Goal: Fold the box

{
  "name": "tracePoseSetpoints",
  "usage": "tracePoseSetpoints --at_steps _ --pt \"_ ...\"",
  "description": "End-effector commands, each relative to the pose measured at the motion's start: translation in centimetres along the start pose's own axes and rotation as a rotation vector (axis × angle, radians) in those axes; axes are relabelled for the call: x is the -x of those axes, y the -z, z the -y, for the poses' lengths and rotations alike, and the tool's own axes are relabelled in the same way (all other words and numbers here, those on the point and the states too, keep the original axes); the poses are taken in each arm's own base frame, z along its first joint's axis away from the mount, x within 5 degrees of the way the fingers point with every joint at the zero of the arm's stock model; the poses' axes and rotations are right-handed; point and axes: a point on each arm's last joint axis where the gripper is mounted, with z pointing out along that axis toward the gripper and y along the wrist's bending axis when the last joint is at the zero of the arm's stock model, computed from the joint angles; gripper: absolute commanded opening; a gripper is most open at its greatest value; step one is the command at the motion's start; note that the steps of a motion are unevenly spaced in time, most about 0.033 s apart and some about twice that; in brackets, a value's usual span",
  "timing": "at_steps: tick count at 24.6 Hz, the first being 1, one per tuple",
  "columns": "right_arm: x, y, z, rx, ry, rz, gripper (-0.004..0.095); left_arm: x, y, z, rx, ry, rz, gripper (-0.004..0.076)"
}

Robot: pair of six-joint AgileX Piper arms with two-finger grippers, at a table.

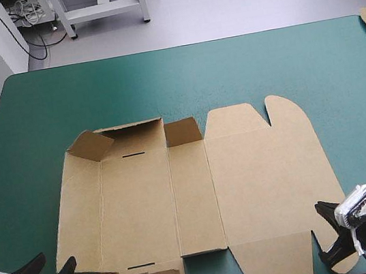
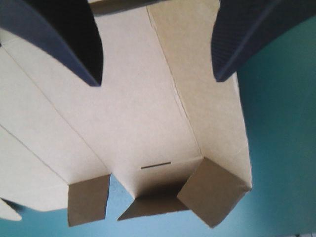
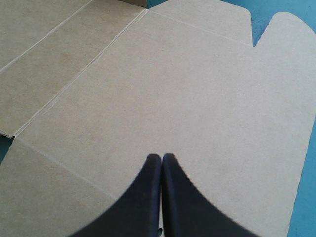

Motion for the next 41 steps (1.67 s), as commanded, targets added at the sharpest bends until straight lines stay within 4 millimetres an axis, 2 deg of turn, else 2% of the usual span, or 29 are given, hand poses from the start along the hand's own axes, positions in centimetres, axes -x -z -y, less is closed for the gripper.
tracePoseSetpoints --at_steps 1,7,10,13,16,18,22,26,36,41 --pt "1.3 0.3 0.0 0.003 0.005 0.084 -0.0020 1.9 0.0 0.1 0.016 0.038 -0.045 0.0444" --pt "1.3 0.3 0.0 0.003 0.005 0.084 -0.0020 5.0 -0.4 0.3 0.031 0.062 -0.182 0.0444" --pt "1.3 0.3 0.0 0.003 0.005 0.084 -0.0020 7.4 -1.3 0.5 0.045 0.061 -0.278 0.0444" --pt "1.3 0.3 0.0 0.003 0.005 0.084 -0.0020 10.1 -2.9 0.8 0.053 0.029 -0.390 0.0442" --pt "1.3 0.3 0.0 0.003 0.005 0.084 -0.0020 11.4 -4.3 1.0 0.059 0.009 -0.472 0.0442" --pt "1.3 0.3 0.0 0.003 0.005 0.084 -0.0020 12.9 -5.9 1.2 0.055 0.006 -0.518 0.0442" --pt "1.3 0.3 0.0 0.003 0.005 0.084 -0.0020 14.5 -8.0 1.4 0.056 0.006 -0.555 0.0442" --pt "1.3 0.3 0.0 0.003 0.005 0.084 -0.0020 15.1 -9.5 1.5 0.060 0.005 -0.590 0.0442" --pt "1.3 0.3 0.0 0.004 0.003 0.084 -0.0020 15.1 -11.1 1.5 0.065 -0.011 -0.637 0.0442" --pt "1.3 0.3 0.0 0.004 0.003 0.084 -0.0020 15.1 -11.6 0.1 0.125 0.024 -0.651 0.0442"
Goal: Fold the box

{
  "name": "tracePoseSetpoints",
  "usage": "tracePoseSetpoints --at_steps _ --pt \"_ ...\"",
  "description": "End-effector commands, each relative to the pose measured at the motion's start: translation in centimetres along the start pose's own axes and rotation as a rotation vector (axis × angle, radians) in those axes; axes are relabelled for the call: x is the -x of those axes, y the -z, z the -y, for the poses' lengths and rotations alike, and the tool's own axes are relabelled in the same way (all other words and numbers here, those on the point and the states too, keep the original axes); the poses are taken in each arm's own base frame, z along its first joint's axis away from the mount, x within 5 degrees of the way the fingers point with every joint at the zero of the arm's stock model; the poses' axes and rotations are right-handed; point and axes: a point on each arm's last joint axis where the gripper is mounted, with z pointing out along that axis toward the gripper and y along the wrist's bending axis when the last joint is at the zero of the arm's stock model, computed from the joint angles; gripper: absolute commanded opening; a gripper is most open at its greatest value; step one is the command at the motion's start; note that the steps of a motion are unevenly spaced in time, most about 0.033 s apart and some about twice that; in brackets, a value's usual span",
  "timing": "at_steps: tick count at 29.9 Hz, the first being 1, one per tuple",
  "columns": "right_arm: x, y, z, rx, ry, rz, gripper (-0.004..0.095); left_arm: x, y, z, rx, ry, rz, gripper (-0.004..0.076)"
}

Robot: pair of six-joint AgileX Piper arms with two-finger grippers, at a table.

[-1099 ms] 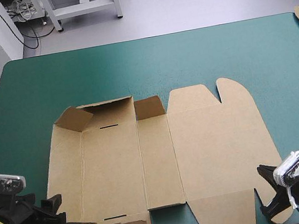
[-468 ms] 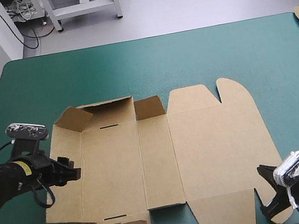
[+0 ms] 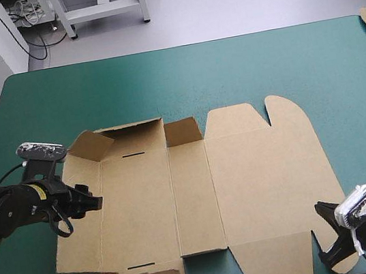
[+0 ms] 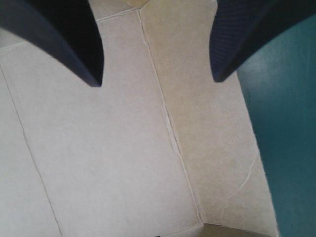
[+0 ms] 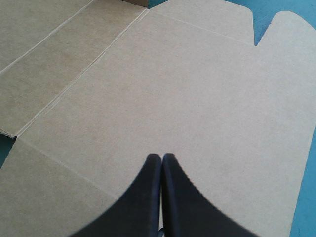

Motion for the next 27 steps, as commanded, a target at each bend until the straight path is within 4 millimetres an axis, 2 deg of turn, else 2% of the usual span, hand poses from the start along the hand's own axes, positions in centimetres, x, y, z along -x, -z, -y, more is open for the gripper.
tracePoseSetpoints --at_steps 1,12,17,27 --pt "1.3 0.3 0.0 0.000 0.008 0.085 -0.0020 0.3 0.7 -1.2 0.033 0.041 0.007 0.0442" --pt "1.3 0.3 0.0 0.000 0.008 0.085 -0.0020 0.9 -0.9 -5.6 0.004 0.089 -0.045 0.0442" --pt "1.3 0.3 0.0 0.000 0.008 0.085 -0.0020 1.0 -1.8 -7.7 -0.022 0.163 -0.056 0.0442" --pt "1.3 0.3 0.0 0.000 0.008 0.085 -0.0021 1.1 -2.3 -8.6 -0.060 0.198 -0.050 0.0442"
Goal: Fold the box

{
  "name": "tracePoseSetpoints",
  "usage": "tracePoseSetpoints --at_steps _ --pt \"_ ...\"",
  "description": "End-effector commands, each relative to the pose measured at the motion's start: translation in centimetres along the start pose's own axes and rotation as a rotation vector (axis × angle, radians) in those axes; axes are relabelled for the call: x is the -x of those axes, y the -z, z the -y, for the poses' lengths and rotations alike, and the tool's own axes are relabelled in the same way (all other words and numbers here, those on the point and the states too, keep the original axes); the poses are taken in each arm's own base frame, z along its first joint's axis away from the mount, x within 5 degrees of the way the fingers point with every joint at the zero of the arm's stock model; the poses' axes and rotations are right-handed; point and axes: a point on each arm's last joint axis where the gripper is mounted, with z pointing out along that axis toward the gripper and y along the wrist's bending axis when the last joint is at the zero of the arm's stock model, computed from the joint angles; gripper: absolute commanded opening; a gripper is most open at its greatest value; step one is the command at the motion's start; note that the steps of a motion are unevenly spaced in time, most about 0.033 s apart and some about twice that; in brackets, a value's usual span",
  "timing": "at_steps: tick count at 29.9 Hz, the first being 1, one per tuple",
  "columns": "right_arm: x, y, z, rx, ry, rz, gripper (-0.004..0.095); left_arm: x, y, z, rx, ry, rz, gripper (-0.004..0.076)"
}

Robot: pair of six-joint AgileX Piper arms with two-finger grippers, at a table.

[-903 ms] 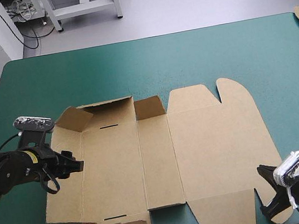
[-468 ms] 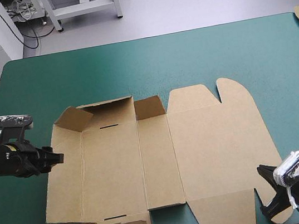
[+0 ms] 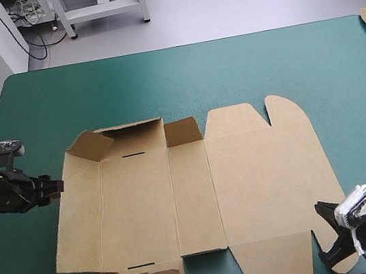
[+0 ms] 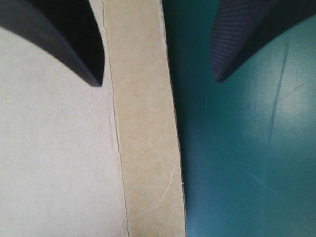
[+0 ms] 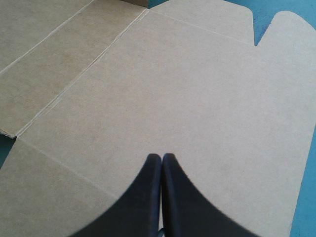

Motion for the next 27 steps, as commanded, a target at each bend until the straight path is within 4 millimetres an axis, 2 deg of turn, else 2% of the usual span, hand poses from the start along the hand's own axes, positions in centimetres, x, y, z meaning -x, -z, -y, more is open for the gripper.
tracePoseSetpoints --at_steps 1,6,15,22,27 --pt "1.3 0.3 0.0 -0.001 0.008 0.084 -0.0021 0.1 1.1 0.5 -0.028 -0.009 0.025 0.0442" --pt "1.3 0.3 0.0 -0.001 0.008 0.084 -0.0021 -0.2 0.8 0.3 -0.005 -0.037 0.001 0.0442" --pt "1.3 0.3 0.0 -0.001 0.008 0.084 -0.0020 -2.9 -3.8 -0.1 -0.067 0.000 -0.183 0.0442" --pt "1.3 0.3 0.0 -0.001 0.008 0.084 -0.0021 -3.6 -5.6 -0.4 -0.097 0.025 -0.259 0.0442" --pt "1.3 0.3 0.0 -0.001 0.008 0.084 -0.0021 -4.9 -7.2 -0.3 -0.136 0.055 -0.333 0.0442"
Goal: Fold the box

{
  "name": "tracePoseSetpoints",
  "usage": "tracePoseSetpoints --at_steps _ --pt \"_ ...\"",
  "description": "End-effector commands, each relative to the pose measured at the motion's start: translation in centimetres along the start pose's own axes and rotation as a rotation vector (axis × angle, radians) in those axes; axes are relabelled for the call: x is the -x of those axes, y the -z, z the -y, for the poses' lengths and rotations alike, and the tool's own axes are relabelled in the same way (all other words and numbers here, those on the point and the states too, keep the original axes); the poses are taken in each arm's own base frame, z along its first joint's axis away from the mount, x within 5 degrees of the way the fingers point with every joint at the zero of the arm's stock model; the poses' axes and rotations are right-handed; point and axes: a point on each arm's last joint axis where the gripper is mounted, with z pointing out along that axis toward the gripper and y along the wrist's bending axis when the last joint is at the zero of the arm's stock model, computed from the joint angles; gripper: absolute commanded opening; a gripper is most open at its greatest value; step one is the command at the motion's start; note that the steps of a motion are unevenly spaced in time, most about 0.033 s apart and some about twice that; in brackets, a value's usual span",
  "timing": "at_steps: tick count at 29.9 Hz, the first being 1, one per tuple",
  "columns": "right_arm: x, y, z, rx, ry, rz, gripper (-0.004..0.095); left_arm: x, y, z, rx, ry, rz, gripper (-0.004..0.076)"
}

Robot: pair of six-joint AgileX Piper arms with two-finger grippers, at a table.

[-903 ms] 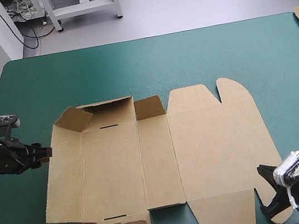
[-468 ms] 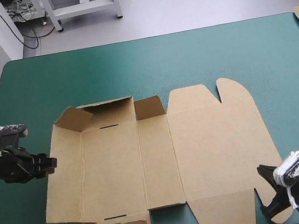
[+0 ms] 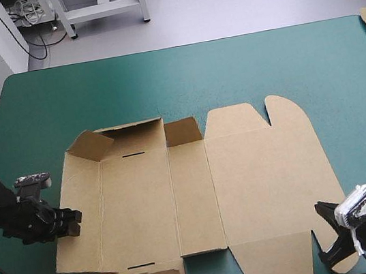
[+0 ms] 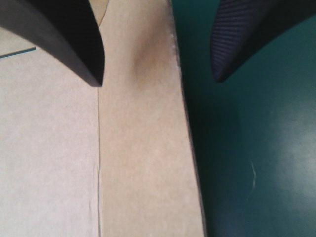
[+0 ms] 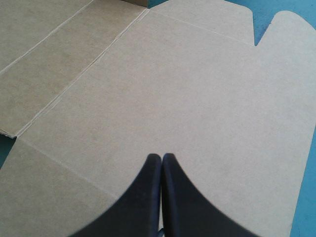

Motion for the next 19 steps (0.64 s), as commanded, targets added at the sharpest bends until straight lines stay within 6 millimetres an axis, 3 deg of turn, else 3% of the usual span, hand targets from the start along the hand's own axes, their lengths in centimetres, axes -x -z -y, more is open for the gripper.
tracePoseSetpoints --at_steps 1,7,12,16,19 --pt "1.3 0.3 0.0 -0.001 0.008 0.084 -0.0021 -0.7 -0.1 0.8 -0.077 0.019 -0.036 0.0442" --pt "1.3 0.3 0.0 -0.001 0.008 0.084 -0.0021 -1.0 -1.2 1.7 -0.207 0.027 -0.030 0.0442" --pt "1.3 0.3 0.0 -0.001 0.008 0.084 -0.0021 -0.8 -1.5 1.6 -0.208 0.030 -0.031 0.0416" --pt "1.3 0.3 0.0 -0.001 0.008 0.084 -0.0021 -0.8 -1.5 1.6 -0.208 0.019 -0.030 0.0263" --pt "1.3 0.3 0.0 0.001 0.007 0.083 -0.0021 -0.9 -1.4 1.7 -0.216 -0.022 -0.035 0.0083"
